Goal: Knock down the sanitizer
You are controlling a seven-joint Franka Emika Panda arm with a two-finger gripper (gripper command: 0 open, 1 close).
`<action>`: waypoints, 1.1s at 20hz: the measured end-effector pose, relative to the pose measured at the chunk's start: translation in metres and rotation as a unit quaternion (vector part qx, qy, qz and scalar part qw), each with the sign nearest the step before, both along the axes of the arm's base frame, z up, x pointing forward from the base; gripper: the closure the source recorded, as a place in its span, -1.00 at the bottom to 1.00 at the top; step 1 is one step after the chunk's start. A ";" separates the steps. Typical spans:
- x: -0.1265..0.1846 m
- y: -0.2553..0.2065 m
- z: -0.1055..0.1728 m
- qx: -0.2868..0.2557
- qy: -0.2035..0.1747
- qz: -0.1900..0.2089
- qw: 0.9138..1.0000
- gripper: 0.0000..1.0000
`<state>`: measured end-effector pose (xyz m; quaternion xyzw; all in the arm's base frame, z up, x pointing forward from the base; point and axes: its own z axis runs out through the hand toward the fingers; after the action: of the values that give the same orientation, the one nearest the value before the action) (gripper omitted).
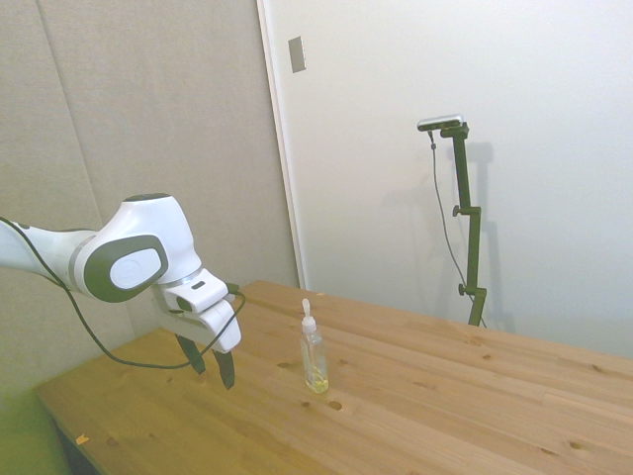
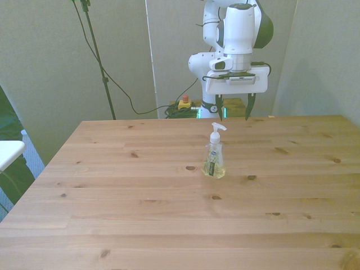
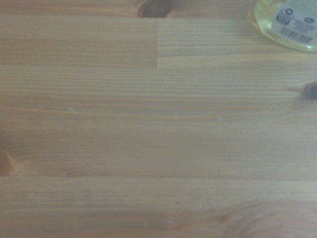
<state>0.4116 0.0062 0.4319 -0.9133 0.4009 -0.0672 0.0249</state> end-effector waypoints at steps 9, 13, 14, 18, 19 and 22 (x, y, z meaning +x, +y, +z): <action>0.042 -0.006 0.010 0.001 -0.002 -0.021 1.000 1.00; 0.067 -0.024 0.013 0.009 0.001 -0.039 0.999 1.00; 0.072 -0.027 0.013 0.010 0.002 -0.042 0.999 1.00; 0.084 -0.039 0.012 0.013 0.005 -0.055 0.998 1.00; 0.086 -0.042 0.012 0.013 0.005 -0.058 0.998 1.00; 0.093 -0.048 0.010 0.013 0.006 -0.063 0.998 1.00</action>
<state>0.5047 -0.0423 0.4416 -0.8863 0.4585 -0.0576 0.0303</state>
